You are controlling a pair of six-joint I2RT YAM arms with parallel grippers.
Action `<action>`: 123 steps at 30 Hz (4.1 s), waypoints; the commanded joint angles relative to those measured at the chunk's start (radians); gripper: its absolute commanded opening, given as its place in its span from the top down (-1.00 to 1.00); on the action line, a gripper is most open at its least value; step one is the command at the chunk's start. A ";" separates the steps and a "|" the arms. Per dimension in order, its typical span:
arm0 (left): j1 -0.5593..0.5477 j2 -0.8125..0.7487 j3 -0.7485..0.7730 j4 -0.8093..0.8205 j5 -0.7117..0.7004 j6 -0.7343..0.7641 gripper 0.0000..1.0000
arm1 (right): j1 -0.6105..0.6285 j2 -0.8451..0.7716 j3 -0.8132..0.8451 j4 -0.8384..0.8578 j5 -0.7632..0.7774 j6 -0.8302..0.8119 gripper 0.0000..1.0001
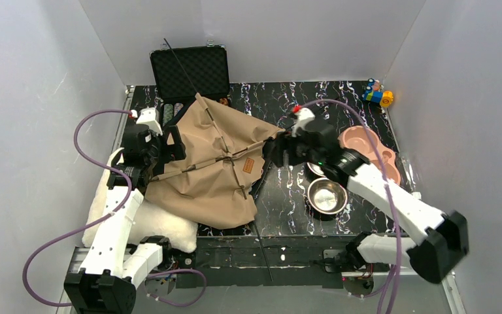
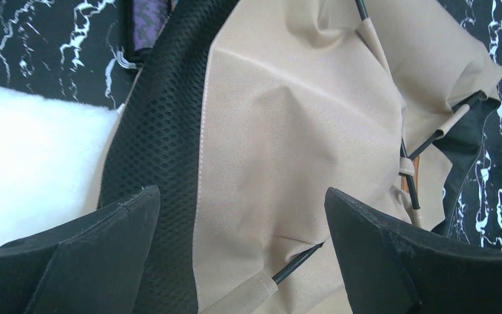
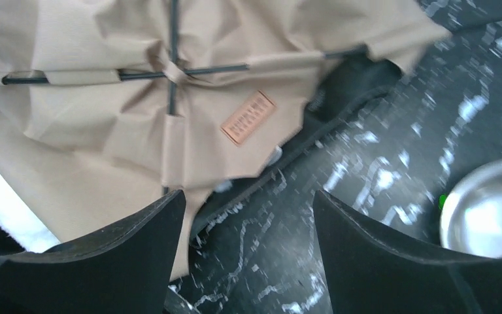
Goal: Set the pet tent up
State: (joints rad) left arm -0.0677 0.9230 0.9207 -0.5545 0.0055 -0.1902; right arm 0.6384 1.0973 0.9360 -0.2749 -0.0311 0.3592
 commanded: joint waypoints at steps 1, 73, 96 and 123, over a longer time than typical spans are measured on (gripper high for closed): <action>0.000 0.007 0.000 -0.023 0.051 -0.004 -0.97 | 0.134 0.203 0.188 0.075 0.062 -0.063 -0.57; -0.031 0.039 -0.072 0.168 0.563 -0.098 -0.97 | 0.470 -0.081 -0.070 -0.481 0.378 0.353 -0.32; -0.038 0.157 -0.108 0.198 0.569 -0.186 -0.96 | 0.362 0.547 0.417 -0.133 0.281 -0.144 -0.04; -0.219 0.485 -0.043 0.142 0.580 -0.169 -0.27 | 0.340 0.700 0.451 -0.104 0.260 -0.184 0.32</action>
State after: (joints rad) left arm -0.2657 1.4017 0.8356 -0.4065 0.5655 -0.3676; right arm 0.9825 1.7870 1.3476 -0.4084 0.2253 0.1925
